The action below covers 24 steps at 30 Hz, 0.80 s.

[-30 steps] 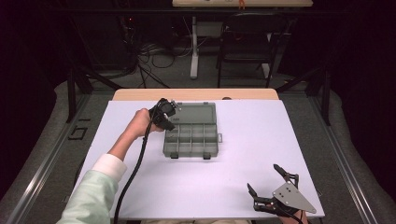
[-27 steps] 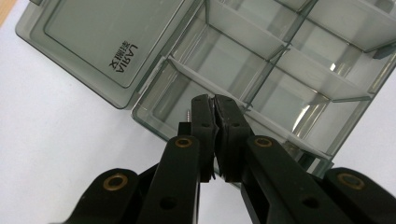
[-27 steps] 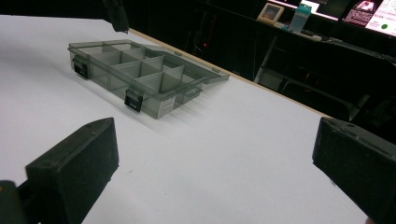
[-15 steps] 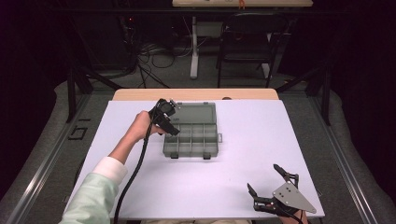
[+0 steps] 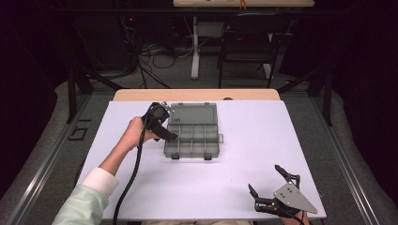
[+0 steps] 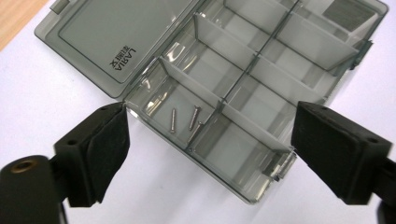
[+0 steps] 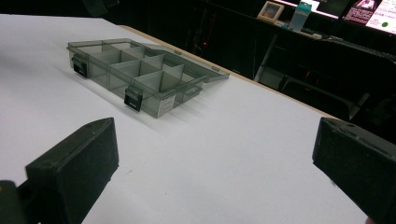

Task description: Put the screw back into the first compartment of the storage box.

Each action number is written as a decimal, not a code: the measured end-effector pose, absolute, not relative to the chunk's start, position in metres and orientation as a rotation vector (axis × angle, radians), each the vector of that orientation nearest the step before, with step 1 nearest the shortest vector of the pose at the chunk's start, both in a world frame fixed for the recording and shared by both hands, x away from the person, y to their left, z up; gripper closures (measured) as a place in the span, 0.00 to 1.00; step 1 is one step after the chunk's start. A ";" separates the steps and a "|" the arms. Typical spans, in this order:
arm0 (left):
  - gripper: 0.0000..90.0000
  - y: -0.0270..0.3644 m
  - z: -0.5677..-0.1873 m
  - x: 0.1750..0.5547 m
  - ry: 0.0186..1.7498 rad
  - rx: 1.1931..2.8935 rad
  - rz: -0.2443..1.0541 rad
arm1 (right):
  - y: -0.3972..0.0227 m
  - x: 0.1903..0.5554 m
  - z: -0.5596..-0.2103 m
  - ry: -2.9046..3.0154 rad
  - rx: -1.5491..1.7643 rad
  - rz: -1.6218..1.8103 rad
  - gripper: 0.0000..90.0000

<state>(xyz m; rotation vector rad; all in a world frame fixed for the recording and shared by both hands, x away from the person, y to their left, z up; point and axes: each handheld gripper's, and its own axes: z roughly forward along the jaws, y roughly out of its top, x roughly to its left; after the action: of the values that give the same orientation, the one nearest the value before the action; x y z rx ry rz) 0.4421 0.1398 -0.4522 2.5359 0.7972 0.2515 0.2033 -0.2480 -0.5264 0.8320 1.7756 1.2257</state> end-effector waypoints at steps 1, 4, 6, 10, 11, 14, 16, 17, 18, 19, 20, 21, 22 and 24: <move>0.11 0.142 -0.452 0.439 0.798 2.519 0.257 | -0.248 0.203 -0.526 1.778 0.831 1.228 0.00; 0.09 0.148 -0.451 0.429 0.797 2.477 0.260 | -0.248 0.203 -0.526 1.776 0.832 1.224 0.00; 0.07 0.151 -0.450 0.422 0.785 2.460 0.278 | -0.248 0.203 -0.526 1.778 0.832 1.225 0.00; 0.05 0.159 -0.448 0.404 0.772 2.411 0.308 | -0.248 0.203 -0.526 1.776 0.830 1.224 0.00; 0.05 0.161 -0.448 0.399 0.772 2.403 0.317 | -0.248 0.203 -0.526 1.776 0.830 1.224 0.00; 0.03 0.169 -0.449 0.386 0.760 2.382 0.325 | -0.248 0.203 -0.526 1.776 0.831 1.224 0.00; 0.02 0.174 -0.450 0.377 0.758 2.367 0.333 | -0.248 0.203 -0.527 1.777 0.832 1.223 0.00; 0.02 0.176 -0.450 0.373 0.758 2.364 0.344 | -0.247 0.203 -0.527 1.778 0.830 1.221 0.00; 0.01 0.179 -0.451 0.369 0.759 2.353 0.353 | -0.247 0.203 -0.527 1.777 0.830 1.220 0.00; 0.01 0.181 -0.451 0.365 0.760 2.344 0.357 | -0.247 0.203 -0.526 1.778 0.831 1.217 0.00; 0.00 0.184 -0.451 0.361 0.761 2.335 0.366 | -0.247 0.203 -0.527 1.778 0.831 1.216 0.00; 0.00 0.187 -0.452 0.356 0.762 2.326 0.374 | -0.247 0.203 -0.527 1.777 0.831 1.218 0.00; 0.00 0.189 -0.453 0.352 0.761 2.315 0.381 | -0.247 0.203 -0.527 1.777 0.831 1.219 0.00; 0.00 0.195 -0.455 0.344 0.762 2.294 0.390 | -0.247 0.203 -0.527 1.777 0.831 1.218 0.00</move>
<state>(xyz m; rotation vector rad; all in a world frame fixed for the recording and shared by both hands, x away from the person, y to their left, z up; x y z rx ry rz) 0.3440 0.1949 -0.4548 2.2939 0.7621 0.3898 0.2031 -0.2473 -0.5266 0.8309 1.7767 1.2181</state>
